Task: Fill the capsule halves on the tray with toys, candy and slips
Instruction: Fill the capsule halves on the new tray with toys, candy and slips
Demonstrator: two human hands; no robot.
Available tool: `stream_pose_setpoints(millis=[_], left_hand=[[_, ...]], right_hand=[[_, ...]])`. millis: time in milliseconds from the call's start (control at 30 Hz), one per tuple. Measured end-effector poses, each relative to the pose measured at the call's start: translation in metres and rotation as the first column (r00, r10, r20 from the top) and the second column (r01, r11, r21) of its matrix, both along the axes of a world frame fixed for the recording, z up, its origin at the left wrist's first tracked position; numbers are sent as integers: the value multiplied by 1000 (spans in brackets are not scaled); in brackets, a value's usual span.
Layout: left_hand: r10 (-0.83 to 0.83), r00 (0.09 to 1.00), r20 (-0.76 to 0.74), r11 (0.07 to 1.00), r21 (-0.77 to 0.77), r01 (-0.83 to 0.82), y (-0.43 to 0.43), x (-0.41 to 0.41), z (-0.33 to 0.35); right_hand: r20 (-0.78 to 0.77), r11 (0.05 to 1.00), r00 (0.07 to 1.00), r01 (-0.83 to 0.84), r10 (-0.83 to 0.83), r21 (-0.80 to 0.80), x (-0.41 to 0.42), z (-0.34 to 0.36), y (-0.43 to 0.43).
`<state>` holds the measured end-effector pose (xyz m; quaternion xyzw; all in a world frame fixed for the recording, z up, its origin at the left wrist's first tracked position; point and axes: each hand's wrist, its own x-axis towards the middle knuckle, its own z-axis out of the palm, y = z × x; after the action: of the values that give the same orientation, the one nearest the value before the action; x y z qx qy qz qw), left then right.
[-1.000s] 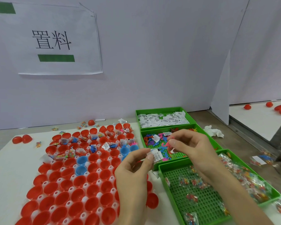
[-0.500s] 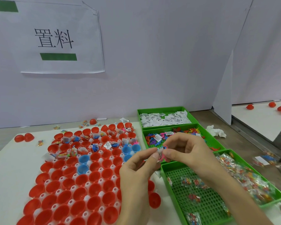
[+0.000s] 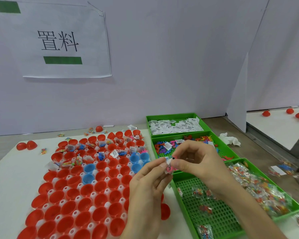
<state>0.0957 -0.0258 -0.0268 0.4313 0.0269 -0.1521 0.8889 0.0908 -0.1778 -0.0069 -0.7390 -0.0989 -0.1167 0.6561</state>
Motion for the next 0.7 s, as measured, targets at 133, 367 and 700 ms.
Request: stream_pose_setpoints(millis=[133, 367, 700], left_hand=[[-2, 1000, -3, 1000, -25, 2, 0, 0, -1], [25, 998, 64, 1000, -6, -24, 1, 1, -2], [153, 952, 265, 969, 151, -198, -8, -2, -6]], right_hand=[[-6, 999, 999, 33, -33, -3, 1, -3, 4], [-51, 1000, 999, 12, -12, -4, 4, -10, 10], [51, 997, 995, 83, -83, -2, 3, -7, 12]])
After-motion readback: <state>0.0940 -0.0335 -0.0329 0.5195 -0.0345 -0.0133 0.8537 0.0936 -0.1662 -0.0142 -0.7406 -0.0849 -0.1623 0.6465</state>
